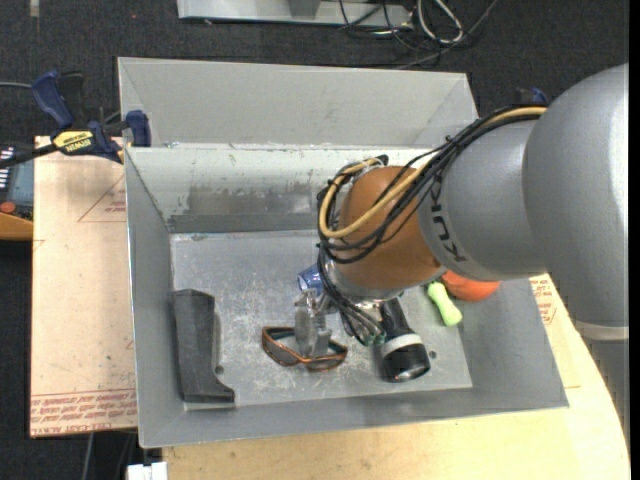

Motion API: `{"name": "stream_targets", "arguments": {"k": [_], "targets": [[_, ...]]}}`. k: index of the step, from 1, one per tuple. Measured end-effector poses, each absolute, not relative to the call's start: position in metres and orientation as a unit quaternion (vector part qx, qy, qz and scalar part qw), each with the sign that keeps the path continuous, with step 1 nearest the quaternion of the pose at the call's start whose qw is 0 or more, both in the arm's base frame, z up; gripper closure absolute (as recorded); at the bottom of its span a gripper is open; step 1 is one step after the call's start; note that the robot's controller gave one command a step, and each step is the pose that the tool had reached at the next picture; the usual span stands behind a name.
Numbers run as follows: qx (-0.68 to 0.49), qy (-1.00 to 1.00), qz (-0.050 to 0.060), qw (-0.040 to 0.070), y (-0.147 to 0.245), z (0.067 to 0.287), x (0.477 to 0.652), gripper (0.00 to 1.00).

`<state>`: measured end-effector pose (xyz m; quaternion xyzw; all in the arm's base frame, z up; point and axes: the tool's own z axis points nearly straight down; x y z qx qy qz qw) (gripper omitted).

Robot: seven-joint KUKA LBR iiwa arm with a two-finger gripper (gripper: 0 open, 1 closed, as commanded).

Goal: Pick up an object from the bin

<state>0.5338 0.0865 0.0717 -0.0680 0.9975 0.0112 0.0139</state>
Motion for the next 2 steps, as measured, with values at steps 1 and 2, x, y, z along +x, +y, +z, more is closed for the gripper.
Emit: {"name": "stream_targets", "arguments": {"k": [1,2], "targets": [[-0.048,0.999,0.013,0.016,0.0663,0.0744,0.5161,1.00],[-0.047,0.999,0.013,0.016,0.0663,0.0744,0.5161,1.00]]}}
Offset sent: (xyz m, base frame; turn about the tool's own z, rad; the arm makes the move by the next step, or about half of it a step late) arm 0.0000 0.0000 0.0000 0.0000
